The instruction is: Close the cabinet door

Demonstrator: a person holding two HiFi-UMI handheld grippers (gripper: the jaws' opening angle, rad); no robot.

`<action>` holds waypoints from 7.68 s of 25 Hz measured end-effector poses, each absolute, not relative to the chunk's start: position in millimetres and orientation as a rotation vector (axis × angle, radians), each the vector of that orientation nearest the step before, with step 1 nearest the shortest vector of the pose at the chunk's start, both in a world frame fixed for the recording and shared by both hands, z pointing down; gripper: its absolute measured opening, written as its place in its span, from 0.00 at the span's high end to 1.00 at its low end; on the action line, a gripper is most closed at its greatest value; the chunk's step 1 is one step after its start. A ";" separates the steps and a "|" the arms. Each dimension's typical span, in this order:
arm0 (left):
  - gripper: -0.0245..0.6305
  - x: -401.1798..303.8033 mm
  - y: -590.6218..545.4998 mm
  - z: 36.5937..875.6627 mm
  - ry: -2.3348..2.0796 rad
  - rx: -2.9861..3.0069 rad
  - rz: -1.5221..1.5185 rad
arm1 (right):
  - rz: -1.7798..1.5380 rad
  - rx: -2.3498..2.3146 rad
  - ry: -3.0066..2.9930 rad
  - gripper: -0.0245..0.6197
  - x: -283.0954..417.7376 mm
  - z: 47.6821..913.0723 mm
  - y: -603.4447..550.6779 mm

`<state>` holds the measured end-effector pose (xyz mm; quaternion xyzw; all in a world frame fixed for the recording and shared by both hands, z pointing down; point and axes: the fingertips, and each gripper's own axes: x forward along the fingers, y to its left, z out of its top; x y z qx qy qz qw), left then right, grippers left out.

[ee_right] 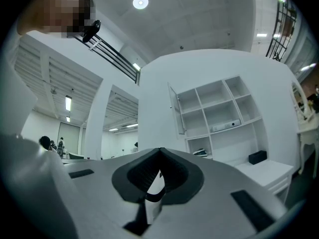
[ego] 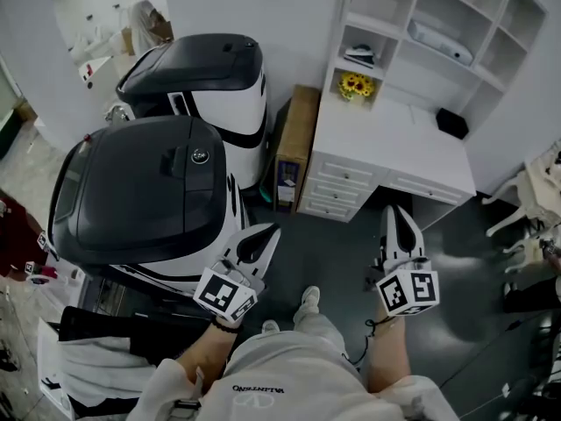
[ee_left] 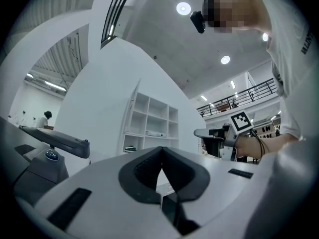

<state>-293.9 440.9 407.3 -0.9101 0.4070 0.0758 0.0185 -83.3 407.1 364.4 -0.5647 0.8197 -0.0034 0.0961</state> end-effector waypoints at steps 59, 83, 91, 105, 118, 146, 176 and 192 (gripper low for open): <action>0.96 -213.0 -40.2 322.8 1.188 -2.688 0.580 | 0.170 -1.255 2.546 0.95 -56.9 271.5 -45.0; 0.96 -208.9 -150.2 177.4 0.623 -2.691 1.004 | 0.264 -0.956 2.514 0.95 -101.8 166.3 -137.1; 0.96 -199.2 -161.3 133.4 0.519 -2.656 1.060 | 0.267 -0.845 2.530 0.95 -109.6 144.9 -148.0; 0.87 -185.6 -169.2 93.6 0.370 -2.638 1.106 | 0.291 -0.759 2.518 0.95 -114.7 118.2 -153.1; 0.81 -180.0 -171.8 54.0 0.200 -2.641 1.192 | 0.302 -0.715 2.503 0.95 -114.8 99.9 -154.5; 0.84 -170.6 -170.6 4.6 -0.052 -2.684 1.240 | 0.326 -0.734 2.488 0.95 -106.8 98.1 -156.9; 0.85 -115.5 -160.1 6.2 0.139 -2.646 1.118 | 0.380 -0.857 2.442 0.95 -43.4 104.0 -142.1; 0.85 -67.3 -161.1 7.8 0.272 -2.594 1.040 | 0.402 -0.943 2.416 0.95 4.1 110.3 -138.9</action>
